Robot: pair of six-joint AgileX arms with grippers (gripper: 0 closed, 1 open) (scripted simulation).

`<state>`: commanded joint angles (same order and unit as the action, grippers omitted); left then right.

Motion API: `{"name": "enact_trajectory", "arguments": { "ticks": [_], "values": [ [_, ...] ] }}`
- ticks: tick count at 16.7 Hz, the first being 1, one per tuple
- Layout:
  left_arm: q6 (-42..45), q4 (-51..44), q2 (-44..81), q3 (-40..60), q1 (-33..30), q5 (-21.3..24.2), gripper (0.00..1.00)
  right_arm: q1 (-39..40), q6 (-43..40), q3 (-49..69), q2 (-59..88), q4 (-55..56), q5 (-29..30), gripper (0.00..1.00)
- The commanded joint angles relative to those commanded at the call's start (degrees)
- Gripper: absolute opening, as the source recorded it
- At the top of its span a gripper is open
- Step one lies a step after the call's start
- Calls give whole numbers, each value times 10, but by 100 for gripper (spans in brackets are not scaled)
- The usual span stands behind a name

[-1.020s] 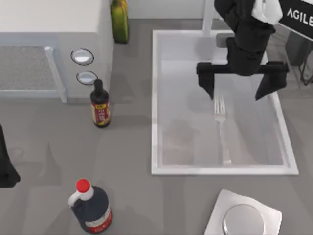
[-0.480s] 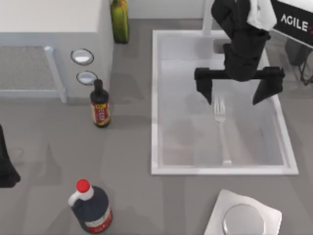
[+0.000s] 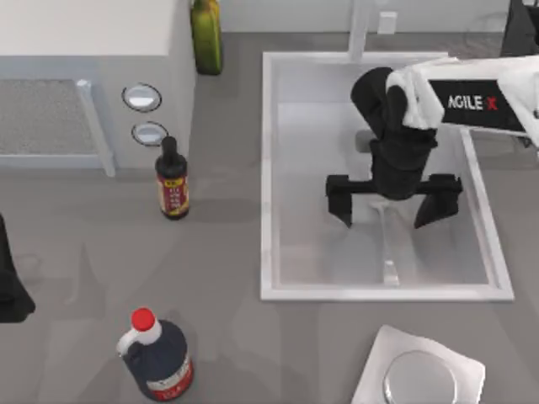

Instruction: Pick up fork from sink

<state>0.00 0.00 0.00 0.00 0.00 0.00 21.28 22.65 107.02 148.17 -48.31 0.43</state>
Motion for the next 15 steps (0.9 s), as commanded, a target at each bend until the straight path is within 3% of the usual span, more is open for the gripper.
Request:
{"name": "enact_trajectory", "arguments": {
  "ticks": [5,15],
  "values": [
    [0,0,0,0,0,0,100,1,0,-10,11,15,0,100],
    [0,0,0,0,0,0,100,1,0,-10,11,15,0,25]
  ]
}}
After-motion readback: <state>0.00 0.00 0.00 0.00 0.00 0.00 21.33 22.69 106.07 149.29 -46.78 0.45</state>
